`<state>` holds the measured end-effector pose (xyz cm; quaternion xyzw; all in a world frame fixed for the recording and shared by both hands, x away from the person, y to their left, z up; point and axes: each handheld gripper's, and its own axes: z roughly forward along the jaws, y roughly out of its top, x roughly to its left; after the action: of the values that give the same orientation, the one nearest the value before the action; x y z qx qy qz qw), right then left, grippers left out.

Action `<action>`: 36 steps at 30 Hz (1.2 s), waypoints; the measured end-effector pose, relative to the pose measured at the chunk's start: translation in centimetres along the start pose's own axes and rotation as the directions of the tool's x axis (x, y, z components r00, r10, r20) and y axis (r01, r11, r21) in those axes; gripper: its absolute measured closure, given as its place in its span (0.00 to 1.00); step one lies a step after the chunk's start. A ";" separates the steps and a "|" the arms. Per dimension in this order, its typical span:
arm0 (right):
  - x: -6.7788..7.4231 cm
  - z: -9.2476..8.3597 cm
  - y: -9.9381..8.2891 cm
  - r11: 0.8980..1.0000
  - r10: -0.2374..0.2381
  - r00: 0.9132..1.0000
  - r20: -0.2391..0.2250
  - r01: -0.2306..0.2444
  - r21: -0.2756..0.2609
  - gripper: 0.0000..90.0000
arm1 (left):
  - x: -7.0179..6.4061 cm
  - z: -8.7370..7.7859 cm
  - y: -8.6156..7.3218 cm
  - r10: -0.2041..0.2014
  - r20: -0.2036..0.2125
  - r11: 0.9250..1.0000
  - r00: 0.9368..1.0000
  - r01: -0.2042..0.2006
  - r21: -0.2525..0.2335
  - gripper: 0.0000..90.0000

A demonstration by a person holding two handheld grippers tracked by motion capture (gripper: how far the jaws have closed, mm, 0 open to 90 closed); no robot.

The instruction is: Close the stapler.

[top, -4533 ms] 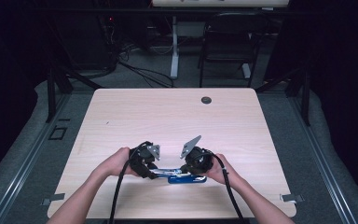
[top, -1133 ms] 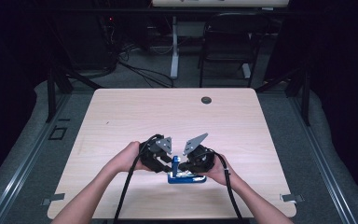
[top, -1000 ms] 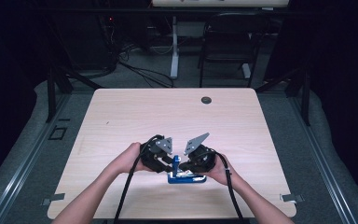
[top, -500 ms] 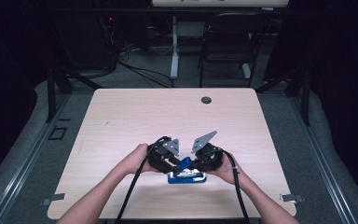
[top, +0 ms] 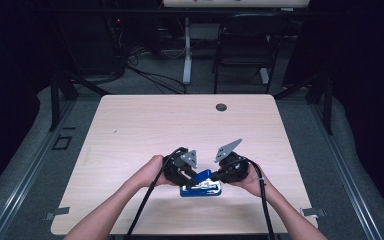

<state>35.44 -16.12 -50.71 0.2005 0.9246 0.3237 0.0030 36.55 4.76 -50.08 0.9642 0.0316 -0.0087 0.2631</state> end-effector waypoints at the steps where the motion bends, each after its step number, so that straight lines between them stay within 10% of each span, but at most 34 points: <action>1: -0.1 -0.3 -0.1 1.000 0.003 1.000 0.004 -0.003 0.004 1.00 | 0.0 0.1 0.1 0.003 -0.007 1.000 1.000 -0.003 0.003 0.73; 36: -0.4 -2.2 -0.4 0.999 0.032 0.999 0.023 -0.031 -0.041 1.00 | 0.3 1.6 0.6 -0.005 0.012 0.998 1.000 0.005 0.064 0.73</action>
<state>35.38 -17.87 -49.25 0.2188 0.9145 0.3400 0.0129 36.87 3.43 -51.10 0.9720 0.0321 -0.0162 0.2322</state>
